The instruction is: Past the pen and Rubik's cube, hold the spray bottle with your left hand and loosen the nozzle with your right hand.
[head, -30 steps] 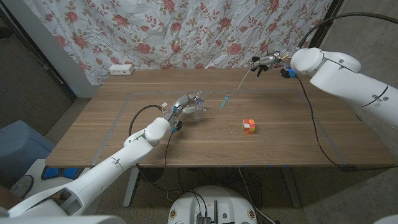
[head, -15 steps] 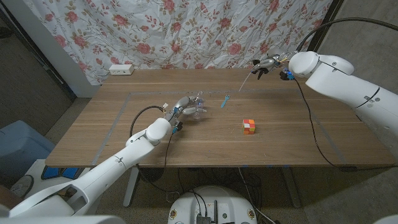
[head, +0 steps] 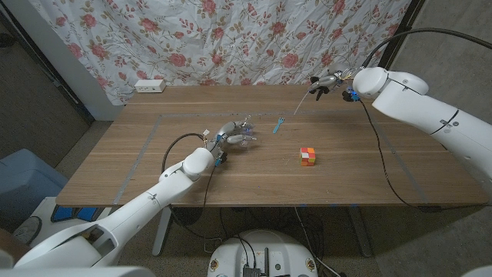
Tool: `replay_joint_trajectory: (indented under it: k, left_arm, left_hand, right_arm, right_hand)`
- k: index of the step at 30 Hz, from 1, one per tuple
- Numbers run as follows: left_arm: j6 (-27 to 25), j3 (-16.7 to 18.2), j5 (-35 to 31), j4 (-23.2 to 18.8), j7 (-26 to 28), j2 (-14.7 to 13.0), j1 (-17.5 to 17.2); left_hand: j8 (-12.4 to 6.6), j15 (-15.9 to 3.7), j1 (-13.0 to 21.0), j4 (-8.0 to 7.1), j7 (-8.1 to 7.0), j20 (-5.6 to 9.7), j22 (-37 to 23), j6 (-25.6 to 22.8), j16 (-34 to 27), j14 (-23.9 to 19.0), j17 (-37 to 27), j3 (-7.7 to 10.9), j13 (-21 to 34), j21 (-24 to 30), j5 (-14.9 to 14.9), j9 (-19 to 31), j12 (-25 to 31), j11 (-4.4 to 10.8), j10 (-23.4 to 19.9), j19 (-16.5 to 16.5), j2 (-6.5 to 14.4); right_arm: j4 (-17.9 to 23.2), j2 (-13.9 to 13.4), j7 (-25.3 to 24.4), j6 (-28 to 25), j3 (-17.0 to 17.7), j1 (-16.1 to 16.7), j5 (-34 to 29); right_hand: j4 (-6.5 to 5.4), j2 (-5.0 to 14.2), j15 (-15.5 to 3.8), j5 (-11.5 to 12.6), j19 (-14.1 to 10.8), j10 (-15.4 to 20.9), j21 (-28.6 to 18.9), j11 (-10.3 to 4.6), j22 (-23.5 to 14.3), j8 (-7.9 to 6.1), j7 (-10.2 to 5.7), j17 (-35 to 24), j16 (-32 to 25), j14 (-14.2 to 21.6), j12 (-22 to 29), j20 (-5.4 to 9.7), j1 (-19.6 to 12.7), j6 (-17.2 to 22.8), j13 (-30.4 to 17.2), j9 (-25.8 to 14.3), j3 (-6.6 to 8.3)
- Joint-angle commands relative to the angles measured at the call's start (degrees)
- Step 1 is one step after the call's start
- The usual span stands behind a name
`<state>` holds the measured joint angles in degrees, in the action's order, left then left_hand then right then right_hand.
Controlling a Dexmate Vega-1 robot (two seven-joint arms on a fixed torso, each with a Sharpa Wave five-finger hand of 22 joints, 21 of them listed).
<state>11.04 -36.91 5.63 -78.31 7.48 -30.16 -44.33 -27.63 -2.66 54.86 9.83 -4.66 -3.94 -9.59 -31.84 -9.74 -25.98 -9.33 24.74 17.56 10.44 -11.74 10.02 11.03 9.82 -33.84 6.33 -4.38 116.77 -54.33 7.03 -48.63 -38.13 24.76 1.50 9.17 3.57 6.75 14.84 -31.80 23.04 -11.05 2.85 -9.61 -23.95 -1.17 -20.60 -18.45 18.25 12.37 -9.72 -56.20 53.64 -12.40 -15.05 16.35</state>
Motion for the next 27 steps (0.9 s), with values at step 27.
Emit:
replay_joint_trajectory:
  k: [27]
  left_arm:
    - [3.46,-1.28,2.27,6.93,-3.7,2.2,2.73]
  left_hand:
    - [4.75,-6.52,-5.79,0.19,-4.44,0.54,-0.09,-0.97,0.13,5.5,-0.15,-1.23,-3.92,0.22,0.17,0.27,-0.38,-0.98,4.56,0.01,3.91]
  right_arm:
    - [-4.69,2.99,0.4,-0.48,-3.1,-1.35,-3.24]
  right_hand:
    - [0.01,0.18,-0.77,0.49,-0.27,0.5,0.05,-0.22,-0.12,-0.4,-4.02,-0.44,-0.43,0.06,0.28,0.56,-0.56,3.25,-0.11,-0.02,-0.15]
